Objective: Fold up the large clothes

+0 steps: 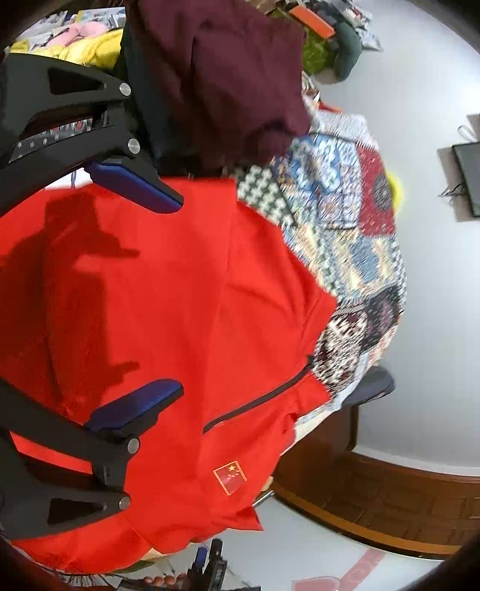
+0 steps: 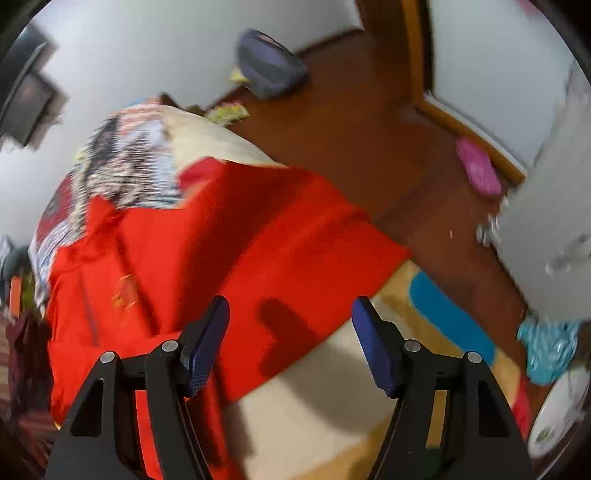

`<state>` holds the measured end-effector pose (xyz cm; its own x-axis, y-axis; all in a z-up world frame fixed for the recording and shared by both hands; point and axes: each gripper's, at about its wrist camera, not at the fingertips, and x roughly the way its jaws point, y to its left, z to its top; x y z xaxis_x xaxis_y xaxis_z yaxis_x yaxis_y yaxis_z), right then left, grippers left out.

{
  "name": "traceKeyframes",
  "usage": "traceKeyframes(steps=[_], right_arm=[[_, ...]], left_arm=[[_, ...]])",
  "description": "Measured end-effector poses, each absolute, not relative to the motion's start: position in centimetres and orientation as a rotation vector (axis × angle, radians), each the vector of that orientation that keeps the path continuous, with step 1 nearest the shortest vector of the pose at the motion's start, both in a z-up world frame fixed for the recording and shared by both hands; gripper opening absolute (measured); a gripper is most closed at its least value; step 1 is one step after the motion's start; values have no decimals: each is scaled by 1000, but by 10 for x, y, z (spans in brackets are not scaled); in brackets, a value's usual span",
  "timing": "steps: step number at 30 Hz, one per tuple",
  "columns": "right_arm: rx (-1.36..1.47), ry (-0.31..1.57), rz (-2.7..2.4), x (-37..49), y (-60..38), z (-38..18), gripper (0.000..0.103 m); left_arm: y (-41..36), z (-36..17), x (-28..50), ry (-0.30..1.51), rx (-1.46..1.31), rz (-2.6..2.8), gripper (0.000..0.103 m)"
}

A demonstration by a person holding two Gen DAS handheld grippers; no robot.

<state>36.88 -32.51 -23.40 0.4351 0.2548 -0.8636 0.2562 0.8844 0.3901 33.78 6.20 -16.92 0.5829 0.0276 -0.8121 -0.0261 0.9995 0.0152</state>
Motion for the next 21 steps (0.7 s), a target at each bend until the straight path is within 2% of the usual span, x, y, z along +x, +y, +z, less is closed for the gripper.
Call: traceKeyframes(steps=[6, 10, 12, 14, 16, 17, 21], right_arm=[[614, 1152, -27, 385, -339, -265, 68], [584, 1122, -45, 392, -337, -264, 63], [563, 1107, -47, 398, -333, -261, 54], [542, 1083, -52, 400, -332, -257, 27], [537, 1084, -52, 404, -330, -255, 13], [532, 1083, -52, 406, -329, -253, 10], [518, 1035, -52, 400, -331, -232, 7]], left_arm=[[51, -199, 356, 1004, 5, 16, 91], [50, -211, 362, 1023, -8, 16, 91], [51, -214, 362, 1026, -14, 18, 91], [51, -216, 363, 1027, -16, 21, 91], [52, -216, 362, 1028, -15, 23, 91], [51, -214, 361, 1024, -14, 24, 91], [51, -204, 353, 997, 9, 31, 91]])
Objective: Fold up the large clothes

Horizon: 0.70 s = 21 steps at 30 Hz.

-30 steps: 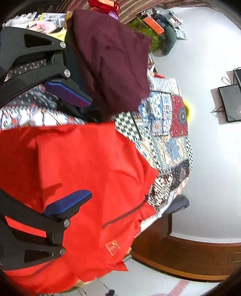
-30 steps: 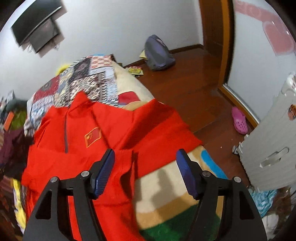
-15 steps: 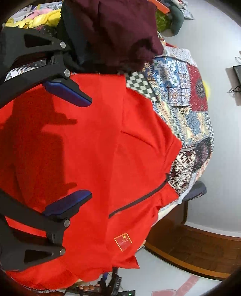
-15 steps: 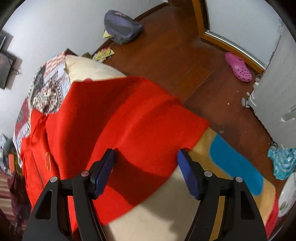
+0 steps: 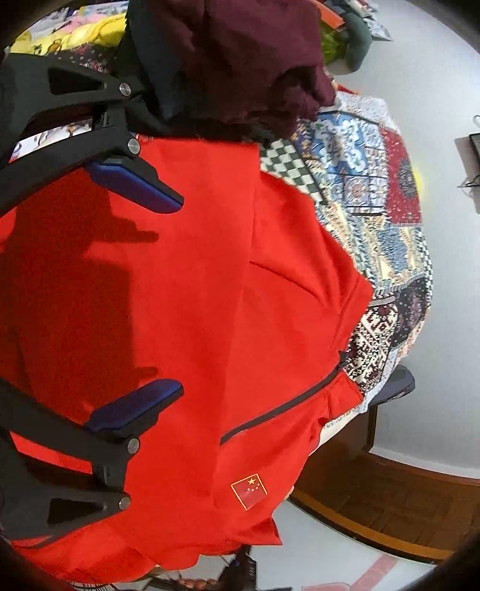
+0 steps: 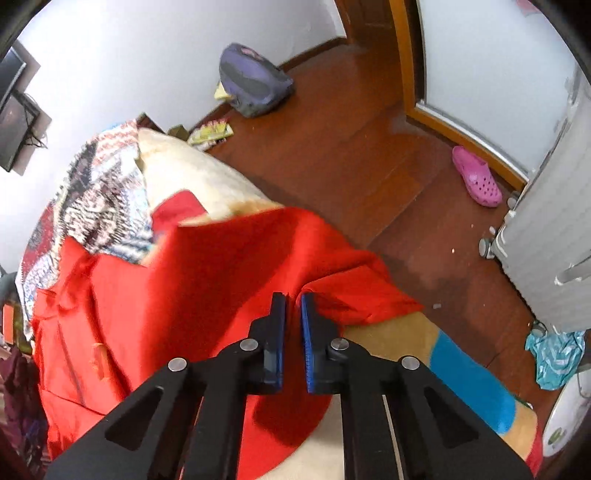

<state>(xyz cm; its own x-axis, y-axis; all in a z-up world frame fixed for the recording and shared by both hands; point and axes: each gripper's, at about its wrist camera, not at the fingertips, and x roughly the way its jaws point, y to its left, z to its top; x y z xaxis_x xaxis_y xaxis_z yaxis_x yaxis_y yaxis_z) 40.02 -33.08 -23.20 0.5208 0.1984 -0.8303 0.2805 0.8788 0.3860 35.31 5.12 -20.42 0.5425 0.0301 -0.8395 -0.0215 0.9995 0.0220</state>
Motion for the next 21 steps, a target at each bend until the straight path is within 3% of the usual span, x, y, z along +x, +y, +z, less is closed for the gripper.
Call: traceKeyframes(steps=[12, 16, 21], right_arm=[[294, 726, 205, 341, -249, -93, 3], [219, 721, 347, 317, -204, -80, 3], [87, 795, 434, 303, -153, -110, 3]], left_arm=[[51, -161, 316, 894, 70, 37, 91], [50, -156, 305, 884, 73, 28, 91], [49, -156, 293, 887, 76, 23, 91]])
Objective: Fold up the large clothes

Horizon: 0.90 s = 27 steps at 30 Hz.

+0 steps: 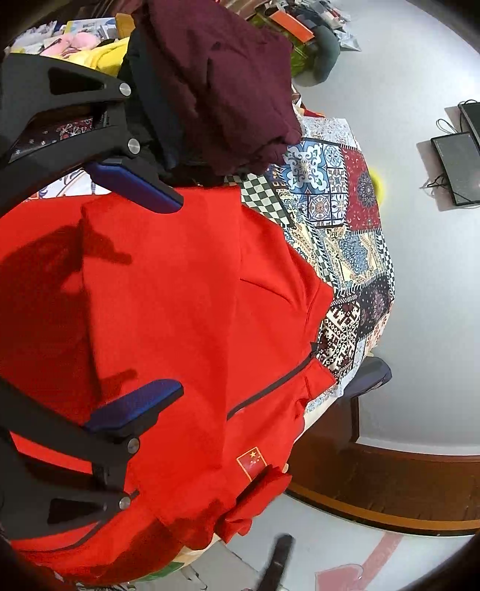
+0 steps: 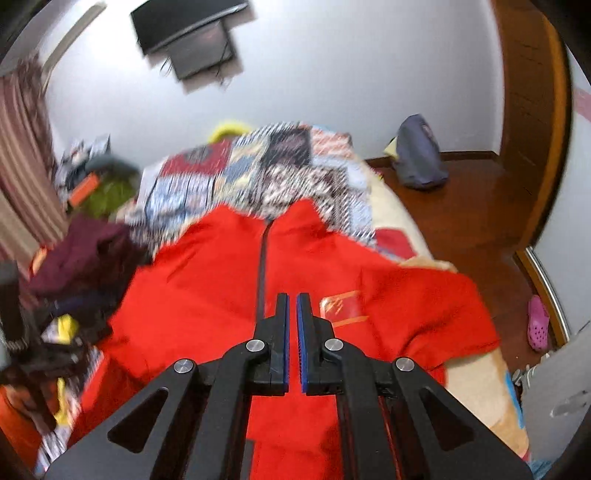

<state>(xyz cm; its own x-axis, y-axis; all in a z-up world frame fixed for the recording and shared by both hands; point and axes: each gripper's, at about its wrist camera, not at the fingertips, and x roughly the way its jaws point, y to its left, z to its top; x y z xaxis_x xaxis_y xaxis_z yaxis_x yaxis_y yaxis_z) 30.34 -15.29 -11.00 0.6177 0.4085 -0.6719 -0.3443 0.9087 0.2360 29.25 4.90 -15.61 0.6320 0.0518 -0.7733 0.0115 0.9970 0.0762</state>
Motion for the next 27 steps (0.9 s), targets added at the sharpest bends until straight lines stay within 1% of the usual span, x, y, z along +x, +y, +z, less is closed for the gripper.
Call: traceKeyframes(steps=[3, 4, 5, 6, 7, 8, 9, 15, 23, 27], right_arm=[[63, 841, 401, 307, -152, -124, 5], [67, 858, 384, 309, -155, -127, 10], [75, 874, 370, 309, -160, -129, 20], [90, 889, 348, 314, -170, -132, 27], [105, 892, 322, 317, -177, -133, 44], [121, 886, 294, 318, -183, -133, 55], [138, 876, 265, 319, -190, -131, 57], [328, 932, 118, 344, -256, -153, 59], [703, 1096, -10, 383, -318, -233, 59], [782, 1125, -37, 385, -323, -255, 59]], left_arm=[[51, -155, 289, 886, 73, 18, 91], [51, -155, 289, 887, 71, 18, 91], [53, -156, 289, 888, 70, 19, 91], [54, -157, 290, 890, 68, 21, 91], [54, -158, 291, 892, 65, 25, 91], [55, -160, 292, 896, 59, 29, 91], [56, -161, 293, 899, 52, 31, 91], [55, -175, 305, 927, 20, 31, 91], [48, -191, 322, 960, 11, 12, 91], [46, -197, 329, 970, 5, 5, 91]])
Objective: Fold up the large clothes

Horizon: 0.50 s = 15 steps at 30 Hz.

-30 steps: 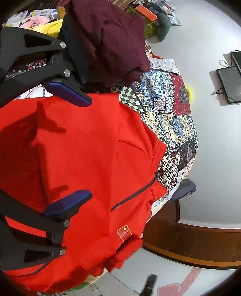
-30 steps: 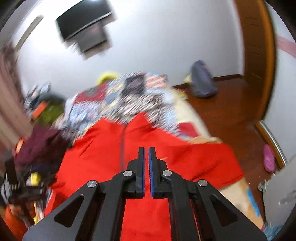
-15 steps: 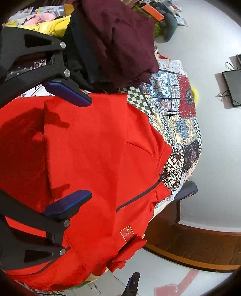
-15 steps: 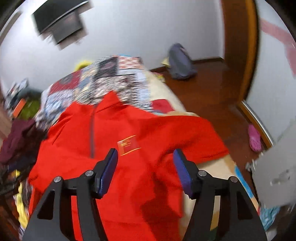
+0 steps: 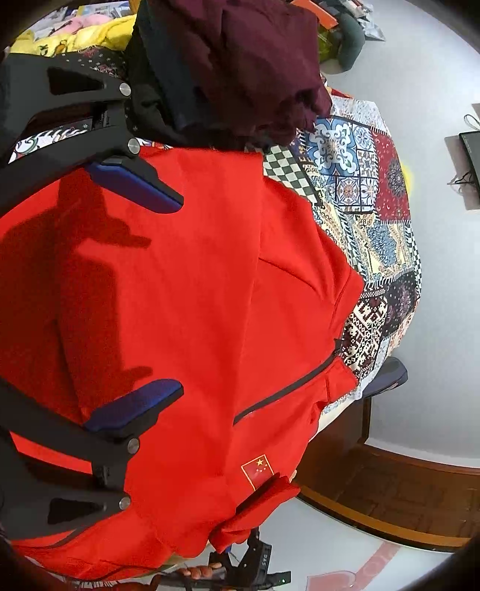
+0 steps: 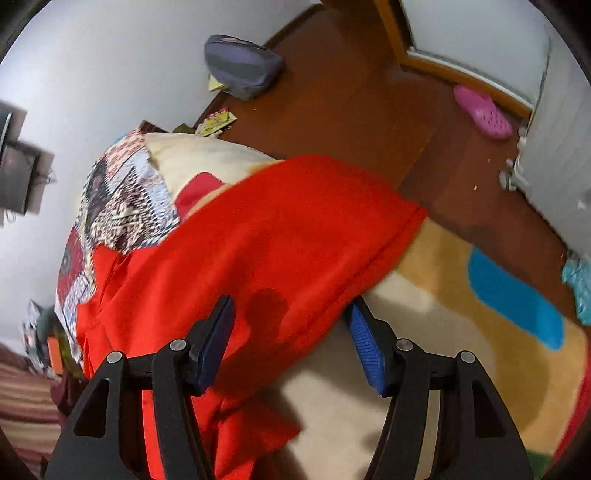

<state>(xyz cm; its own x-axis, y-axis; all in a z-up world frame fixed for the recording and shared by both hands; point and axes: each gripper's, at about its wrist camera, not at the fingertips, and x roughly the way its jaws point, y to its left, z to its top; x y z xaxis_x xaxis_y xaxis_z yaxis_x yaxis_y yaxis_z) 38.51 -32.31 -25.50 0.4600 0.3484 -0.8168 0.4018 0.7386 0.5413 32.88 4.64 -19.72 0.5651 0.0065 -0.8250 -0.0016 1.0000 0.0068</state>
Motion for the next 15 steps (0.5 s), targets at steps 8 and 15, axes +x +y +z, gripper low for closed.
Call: traceKeyframes(steps=[8, 15], right_arm=[[662, 1048, -77, 396, -314, -244, 6], [468, 876, -13, 383, -287, -165, 6]], left_arm=[[45, -203, 333, 979, 4, 11, 91], [49, -182, 320, 926, 28, 19, 91]])
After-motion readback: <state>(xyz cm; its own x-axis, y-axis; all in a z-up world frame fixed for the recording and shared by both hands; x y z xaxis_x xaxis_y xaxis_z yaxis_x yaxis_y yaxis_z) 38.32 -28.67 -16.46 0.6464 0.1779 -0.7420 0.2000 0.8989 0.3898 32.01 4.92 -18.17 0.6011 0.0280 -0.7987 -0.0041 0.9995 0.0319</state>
